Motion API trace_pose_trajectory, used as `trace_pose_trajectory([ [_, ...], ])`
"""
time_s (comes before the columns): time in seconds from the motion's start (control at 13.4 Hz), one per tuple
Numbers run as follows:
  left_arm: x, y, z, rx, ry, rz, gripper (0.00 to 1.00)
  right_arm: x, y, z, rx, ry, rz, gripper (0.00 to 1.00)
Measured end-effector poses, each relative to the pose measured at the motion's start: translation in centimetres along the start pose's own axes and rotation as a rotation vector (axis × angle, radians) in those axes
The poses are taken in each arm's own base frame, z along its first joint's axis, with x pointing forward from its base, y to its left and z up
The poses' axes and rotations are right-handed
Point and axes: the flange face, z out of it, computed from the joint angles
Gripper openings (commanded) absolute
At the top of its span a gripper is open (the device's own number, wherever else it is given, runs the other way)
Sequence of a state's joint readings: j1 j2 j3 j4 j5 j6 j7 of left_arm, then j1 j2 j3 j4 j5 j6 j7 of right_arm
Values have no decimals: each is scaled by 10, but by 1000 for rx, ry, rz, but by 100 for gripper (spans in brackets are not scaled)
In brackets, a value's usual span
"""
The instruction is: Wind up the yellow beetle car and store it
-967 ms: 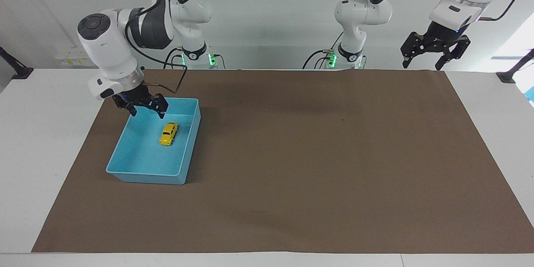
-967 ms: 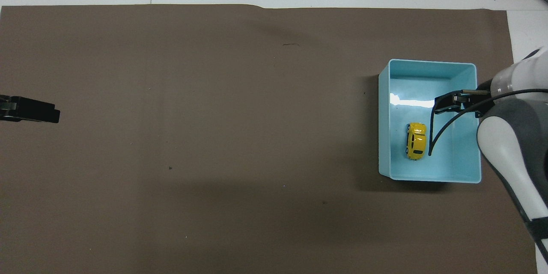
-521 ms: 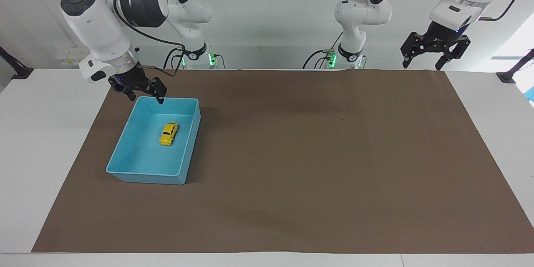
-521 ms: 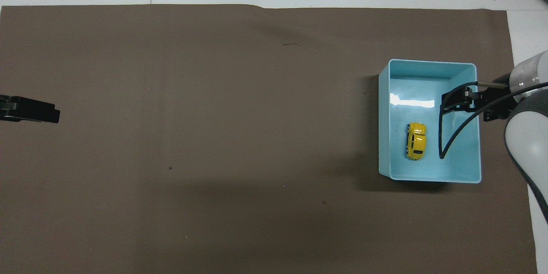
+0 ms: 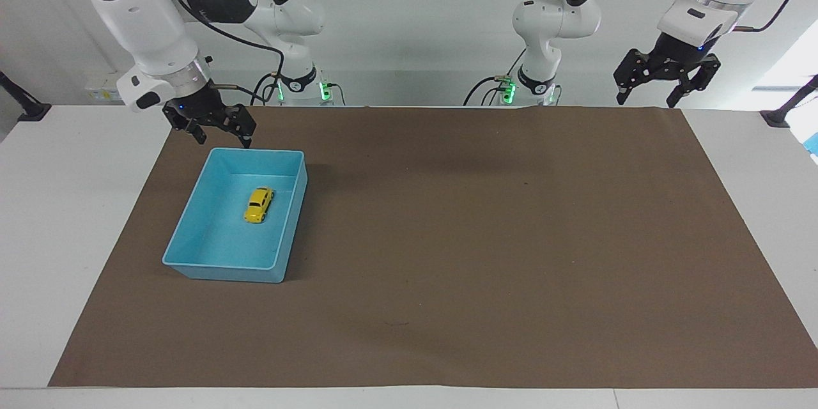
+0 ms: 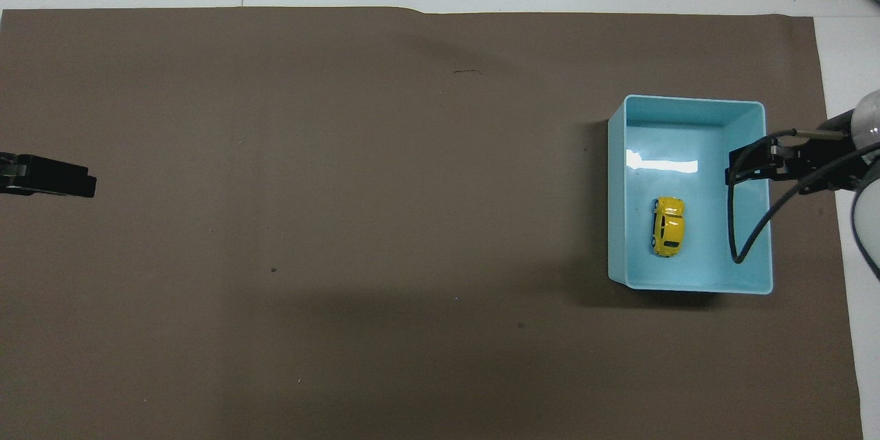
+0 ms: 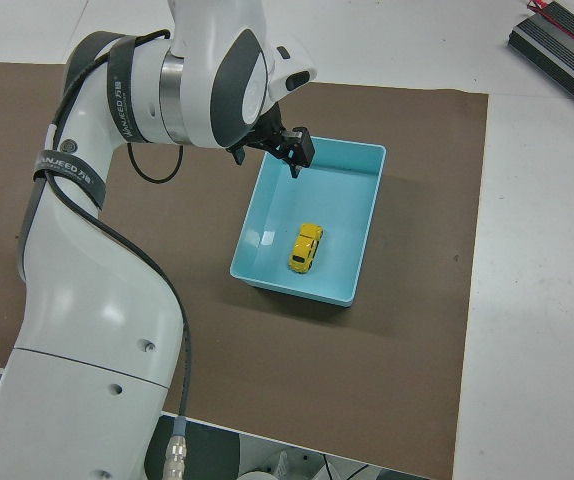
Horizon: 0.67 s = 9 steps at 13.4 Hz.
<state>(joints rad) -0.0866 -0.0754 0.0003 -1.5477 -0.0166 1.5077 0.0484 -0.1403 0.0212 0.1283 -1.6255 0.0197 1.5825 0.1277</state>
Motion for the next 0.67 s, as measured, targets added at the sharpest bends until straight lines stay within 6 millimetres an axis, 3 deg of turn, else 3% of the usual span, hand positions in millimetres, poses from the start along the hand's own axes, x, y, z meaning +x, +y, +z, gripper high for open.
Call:
trace_pose_trajectory([
  [0.15,0,0,0,0,0,0,100,-1,0,-12,1,13,-1,100],
  [0.67,0,0,0,0,0,0,100,3,0,-15,5,45,-21,100],
])
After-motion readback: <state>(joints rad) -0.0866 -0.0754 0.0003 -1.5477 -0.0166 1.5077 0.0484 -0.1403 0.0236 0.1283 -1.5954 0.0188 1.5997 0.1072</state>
